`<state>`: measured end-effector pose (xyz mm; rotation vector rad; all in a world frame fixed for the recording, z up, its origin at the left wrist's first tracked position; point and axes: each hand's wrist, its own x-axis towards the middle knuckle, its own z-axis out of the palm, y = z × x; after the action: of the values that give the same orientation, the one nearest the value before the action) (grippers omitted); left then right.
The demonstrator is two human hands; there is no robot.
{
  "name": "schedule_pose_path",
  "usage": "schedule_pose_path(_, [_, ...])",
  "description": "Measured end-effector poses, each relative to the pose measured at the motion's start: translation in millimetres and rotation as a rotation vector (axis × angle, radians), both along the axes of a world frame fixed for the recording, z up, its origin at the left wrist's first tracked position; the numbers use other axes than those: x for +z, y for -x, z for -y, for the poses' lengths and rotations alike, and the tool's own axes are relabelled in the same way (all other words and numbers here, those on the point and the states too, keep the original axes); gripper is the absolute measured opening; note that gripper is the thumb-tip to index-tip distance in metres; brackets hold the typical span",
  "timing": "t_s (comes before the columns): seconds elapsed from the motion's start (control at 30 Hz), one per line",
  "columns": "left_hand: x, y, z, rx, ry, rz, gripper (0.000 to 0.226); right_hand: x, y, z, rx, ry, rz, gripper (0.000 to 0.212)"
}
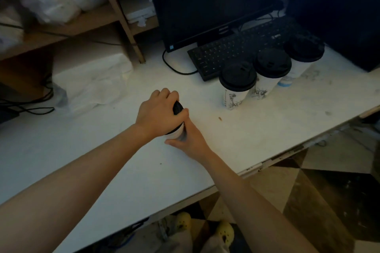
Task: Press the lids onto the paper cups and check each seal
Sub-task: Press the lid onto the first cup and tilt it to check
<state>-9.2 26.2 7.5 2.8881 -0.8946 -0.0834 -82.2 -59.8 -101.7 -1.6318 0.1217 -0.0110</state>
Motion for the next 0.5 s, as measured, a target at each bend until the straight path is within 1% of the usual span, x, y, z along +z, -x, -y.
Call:
schedule_pose_path(0.07, [1,0,1,-0.006,-0.014,0.001,0.048,1,-1,2,0.014,0.011,-0.003,0.076])
schedule_pose_path(0.13, [4,-1,1,-0.012,-0.017,-0.017,0.043,4,-3,3,0.017,0.030,-0.010,0.074])
schedule_pose_path(0.2, [7,-3,1,-0.037,-0.045,-0.053,0.040,10,-1,2,0.005,0.039,-0.020,0.073])
schedule_pose_path(0.3, [28,-7,1,-0.065,-0.063,-0.126,0.044,33,4,3,-0.015,0.072,-0.024,0.072])
schedule_pose_path(0.4, [74,-13,5,-0.083,0.042,-0.129,0.039,78,1,15,-0.041,0.122,0.044,0.062])
schedule_pose_path(0.5, [131,-18,11,-0.090,0.146,-0.143,0.034,136,-2,29,-0.067,0.204,0.128,0.059])
